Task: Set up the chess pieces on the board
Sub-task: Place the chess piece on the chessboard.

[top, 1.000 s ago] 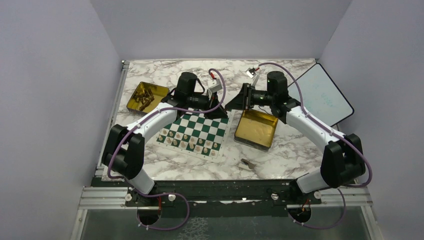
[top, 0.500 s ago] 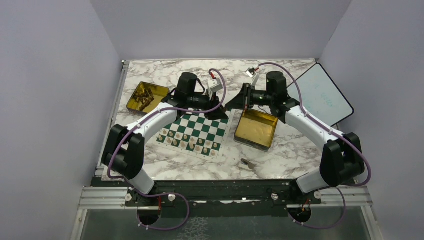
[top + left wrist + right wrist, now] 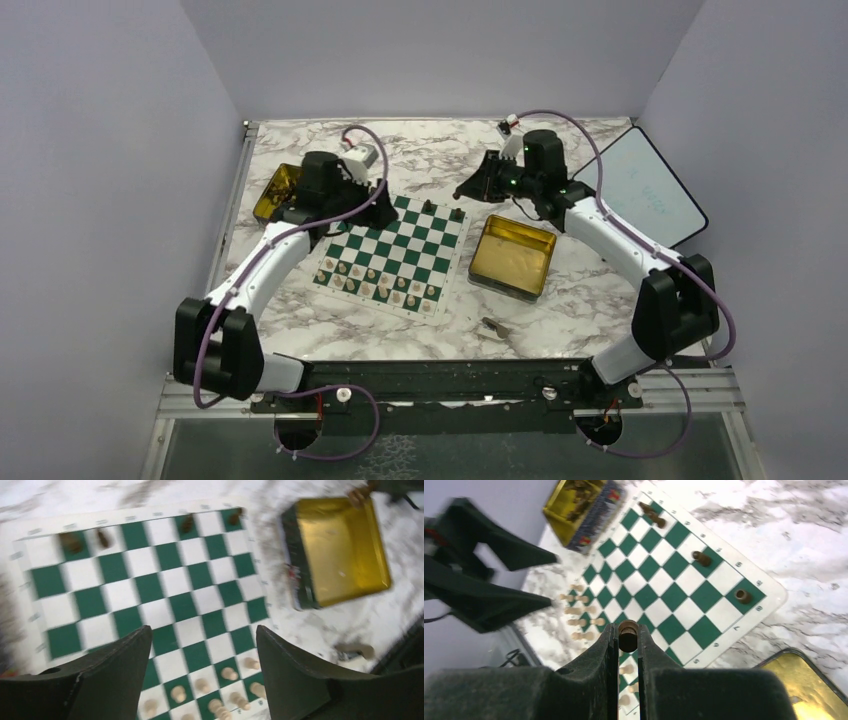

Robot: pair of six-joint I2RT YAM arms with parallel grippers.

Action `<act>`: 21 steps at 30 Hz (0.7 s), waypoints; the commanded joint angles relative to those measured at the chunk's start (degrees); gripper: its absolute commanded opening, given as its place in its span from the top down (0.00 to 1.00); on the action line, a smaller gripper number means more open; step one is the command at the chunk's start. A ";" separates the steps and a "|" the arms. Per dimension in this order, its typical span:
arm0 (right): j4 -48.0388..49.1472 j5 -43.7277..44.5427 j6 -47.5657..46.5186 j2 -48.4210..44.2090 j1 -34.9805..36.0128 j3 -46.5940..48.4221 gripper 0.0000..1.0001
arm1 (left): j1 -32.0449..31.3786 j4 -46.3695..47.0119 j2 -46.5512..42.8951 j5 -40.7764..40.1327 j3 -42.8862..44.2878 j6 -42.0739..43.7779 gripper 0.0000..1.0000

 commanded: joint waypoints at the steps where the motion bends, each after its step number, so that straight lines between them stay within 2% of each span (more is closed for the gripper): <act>1: -4.92 12.30 -4.45 3.84 3.10 2.47 0.92 | 5.07 -2.32 -8.45 -15.01 -3.12 -4.93 0.20; 10: -5.17 28.53 -10.14 12.65 13.27 7.39 0.92 | 5.05 2.25 -22.24 -22.11 -11.31 -4.20 0.12; 13: -3.77 33.98 -11.18 15.74 15.31 8.41 0.91 | 5.01 1.91 -24.52 -22.44 -12.20 -2.98 0.11; 21: -4.58 40.31 -12.96 22.79 17.54 12.30 0.91 | 3.46 0.35 -27.10 -27.55 -12.19 -1.33 0.10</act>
